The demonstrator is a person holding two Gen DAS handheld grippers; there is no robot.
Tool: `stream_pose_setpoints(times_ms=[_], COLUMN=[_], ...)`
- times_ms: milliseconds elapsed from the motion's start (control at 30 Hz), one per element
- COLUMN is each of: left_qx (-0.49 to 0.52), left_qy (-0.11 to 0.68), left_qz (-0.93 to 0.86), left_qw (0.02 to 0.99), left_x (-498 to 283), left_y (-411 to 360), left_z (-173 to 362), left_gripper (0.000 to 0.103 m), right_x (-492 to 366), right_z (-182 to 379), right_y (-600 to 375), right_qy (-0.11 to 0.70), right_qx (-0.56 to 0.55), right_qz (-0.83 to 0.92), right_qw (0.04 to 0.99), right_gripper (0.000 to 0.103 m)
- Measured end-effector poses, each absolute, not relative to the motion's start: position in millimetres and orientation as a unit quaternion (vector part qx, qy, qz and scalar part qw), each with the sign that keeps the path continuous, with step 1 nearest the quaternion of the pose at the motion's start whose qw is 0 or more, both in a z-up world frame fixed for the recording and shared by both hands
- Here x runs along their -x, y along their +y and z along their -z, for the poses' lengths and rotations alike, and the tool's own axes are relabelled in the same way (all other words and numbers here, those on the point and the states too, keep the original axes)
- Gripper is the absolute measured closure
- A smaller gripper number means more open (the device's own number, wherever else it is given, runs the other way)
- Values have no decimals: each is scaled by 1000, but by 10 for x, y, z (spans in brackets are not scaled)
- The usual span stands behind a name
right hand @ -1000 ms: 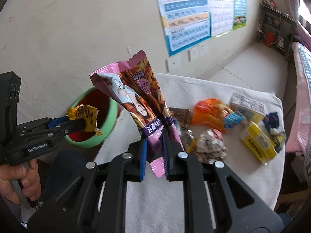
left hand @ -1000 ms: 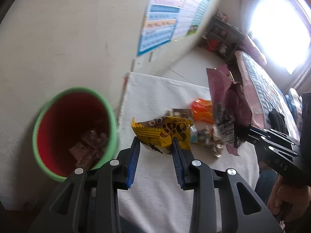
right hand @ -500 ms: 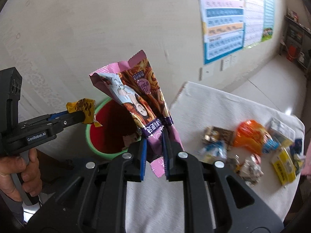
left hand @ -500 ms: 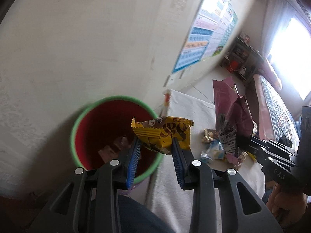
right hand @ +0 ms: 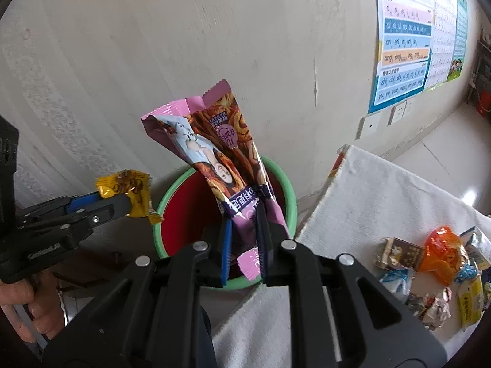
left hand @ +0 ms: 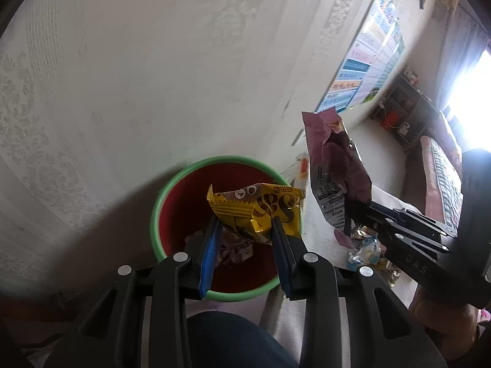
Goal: Collect trash
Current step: 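Carry the yellow wrapper and pink snack bag over the red bucket, then open the left tool to drop the yellow wrapper while the right tool drops the pink bag, then move both open tools back over the wrapper pile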
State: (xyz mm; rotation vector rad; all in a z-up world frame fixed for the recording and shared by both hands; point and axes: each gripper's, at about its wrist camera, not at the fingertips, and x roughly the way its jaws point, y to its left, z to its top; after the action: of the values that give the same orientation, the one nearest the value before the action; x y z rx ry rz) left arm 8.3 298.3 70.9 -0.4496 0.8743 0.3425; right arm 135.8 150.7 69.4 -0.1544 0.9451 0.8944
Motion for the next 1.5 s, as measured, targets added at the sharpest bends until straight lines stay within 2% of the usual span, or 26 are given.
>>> stream_pose_setpoints(times_ms=[500, 533, 567, 600, 667, 767, 867, 967, 1167, 1500], left_qx=[215, 213, 213, 214, 221, 236, 242, 244, 237, 209], left_qy=[424, 425, 425, 424, 421, 416, 413, 405, 402, 412], left_qz=[-170, -171, -173, -175, -176, -176, -177, -179, -169, -127], left_qw=[863, 863, 863, 863, 862, 860, 860, 863, 868, 878], left_x=[-298, -284, -258, -248, -215, -153, -121, -76, -54, -162], left_y=[3205, 3202, 3198, 3206, 3222, 3248, 3249, 3235, 3099, 2565], left_z=[-676, -670, -668, -664, -651, -635, -649, -692, -745, -700], left_gripper=[69, 61, 52, 47, 33, 21, 16, 12, 10, 8], right_x=[-1506, -1507, -1509, -1507, -1507, -1496, -1483, -1434, -1355, -1325], right_z=[-530, -521, -513, -500, -475, -437, -415, -462, -573, -604], right_y=[1913, 1920, 1922, 1922, 1899, 1857, 1810, 1738, 1463, 754], right_qy=[469, 471, 473, 476, 478, 478, 480, 469, 453, 455], right_qx=[56, 54, 53, 51, 48, 48, 50, 62, 73, 70], right_qz=[-421, -420, -421, -421, -413, -407, -406, -406, -396, -351], right_qw=[775, 774, 772, 771, 773, 777, 776, 782, 796, 815], right_gripper=[86, 84, 75, 58, 34, 29, 28, 22, 13, 11])
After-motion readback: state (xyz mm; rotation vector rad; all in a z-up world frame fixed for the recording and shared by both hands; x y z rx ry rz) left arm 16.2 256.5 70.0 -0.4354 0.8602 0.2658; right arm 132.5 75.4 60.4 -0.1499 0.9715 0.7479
